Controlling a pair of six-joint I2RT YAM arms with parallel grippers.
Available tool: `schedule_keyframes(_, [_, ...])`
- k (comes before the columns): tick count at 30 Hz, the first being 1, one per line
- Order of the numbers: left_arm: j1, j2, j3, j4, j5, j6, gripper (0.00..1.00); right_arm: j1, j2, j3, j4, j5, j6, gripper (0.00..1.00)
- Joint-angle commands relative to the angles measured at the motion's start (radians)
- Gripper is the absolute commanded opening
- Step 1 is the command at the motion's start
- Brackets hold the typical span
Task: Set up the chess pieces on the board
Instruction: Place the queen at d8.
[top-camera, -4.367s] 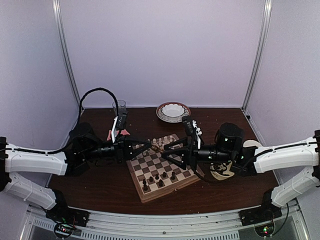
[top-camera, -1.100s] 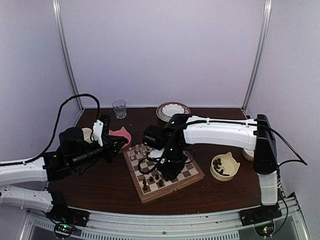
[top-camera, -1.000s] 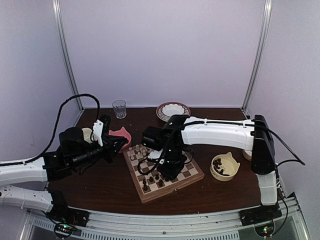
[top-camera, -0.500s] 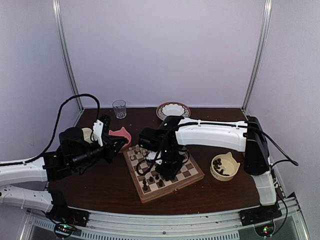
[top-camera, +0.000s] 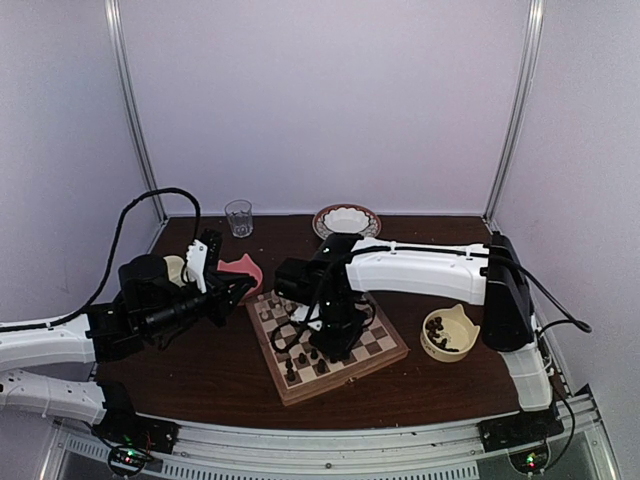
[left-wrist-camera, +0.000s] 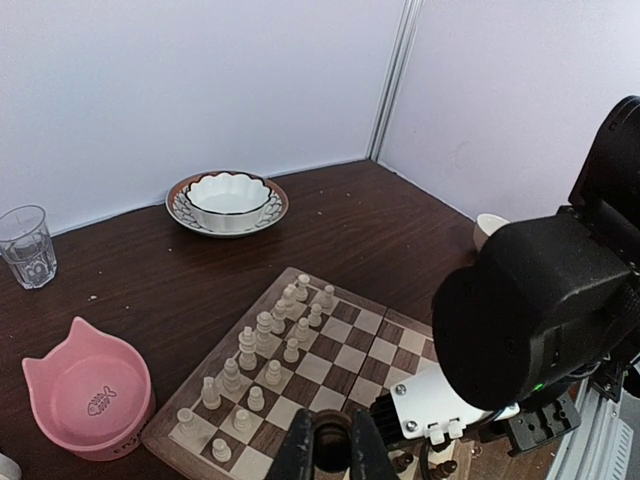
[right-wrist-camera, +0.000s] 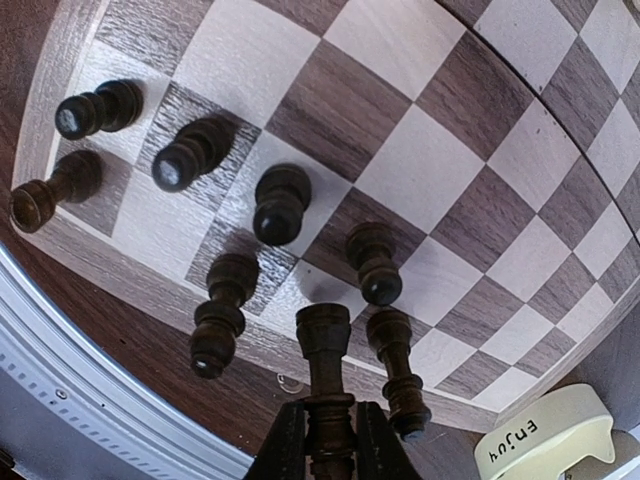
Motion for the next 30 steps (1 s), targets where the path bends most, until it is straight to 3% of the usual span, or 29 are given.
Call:
schedule_keyframes(1, [0.002,0.001,0.000,0.042,0.002,0.016,0.00,0.006,0.030,0.042,-0.019,0.018,-0.010,0.10])
schedule_keyframes(10, [0.002,0.010,0.007,0.034,0.008,0.016,0.00,0.007,0.053,0.081,-0.031,0.021,-0.017,0.25])
schedule_keyframes(17, [0.002,0.010,0.006,0.036,0.010,0.015,0.00,0.007,0.044,0.091,-0.031,0.020,-0.014,0.31])
schedule_keyframes(30, [0.002,0.017,0.008,0.036,0.011,0.015,0.00,0.007,0.028,0.102,0.000,0.039,-0.009,0.31])
